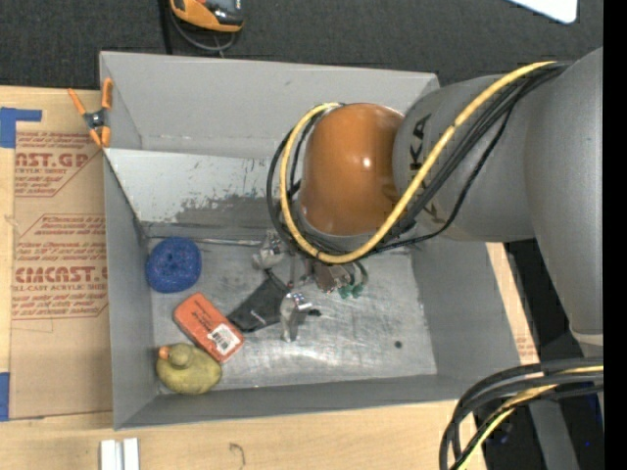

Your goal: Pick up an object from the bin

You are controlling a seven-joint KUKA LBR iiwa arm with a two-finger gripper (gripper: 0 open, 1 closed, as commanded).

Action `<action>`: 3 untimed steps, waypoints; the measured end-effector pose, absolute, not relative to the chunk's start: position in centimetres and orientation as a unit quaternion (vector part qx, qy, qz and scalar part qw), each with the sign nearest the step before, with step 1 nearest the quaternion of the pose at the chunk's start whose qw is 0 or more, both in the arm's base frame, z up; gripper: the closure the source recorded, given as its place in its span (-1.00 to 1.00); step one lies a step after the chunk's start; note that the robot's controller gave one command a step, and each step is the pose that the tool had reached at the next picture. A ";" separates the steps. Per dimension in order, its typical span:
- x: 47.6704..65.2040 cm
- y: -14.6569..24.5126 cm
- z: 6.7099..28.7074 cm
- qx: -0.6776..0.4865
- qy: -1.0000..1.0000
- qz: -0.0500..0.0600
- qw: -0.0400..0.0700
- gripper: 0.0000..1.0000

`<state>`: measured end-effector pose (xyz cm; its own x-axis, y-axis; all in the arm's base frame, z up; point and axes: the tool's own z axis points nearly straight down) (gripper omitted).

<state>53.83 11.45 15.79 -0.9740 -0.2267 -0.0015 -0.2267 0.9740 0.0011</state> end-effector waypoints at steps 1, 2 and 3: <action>51.4 9.0 7.4 -0.112 0.994 0.002 0.005 1.00; 51.0 8.9 7.1 -0.112 0.994 0.001 -0.002 -1.00; 51.3 9.0 7.4 -0.112 0.994 0.001 0.004 1.00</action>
Offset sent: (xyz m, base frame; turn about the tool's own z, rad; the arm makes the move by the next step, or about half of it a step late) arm 0.0000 0.0000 0.0000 0.0000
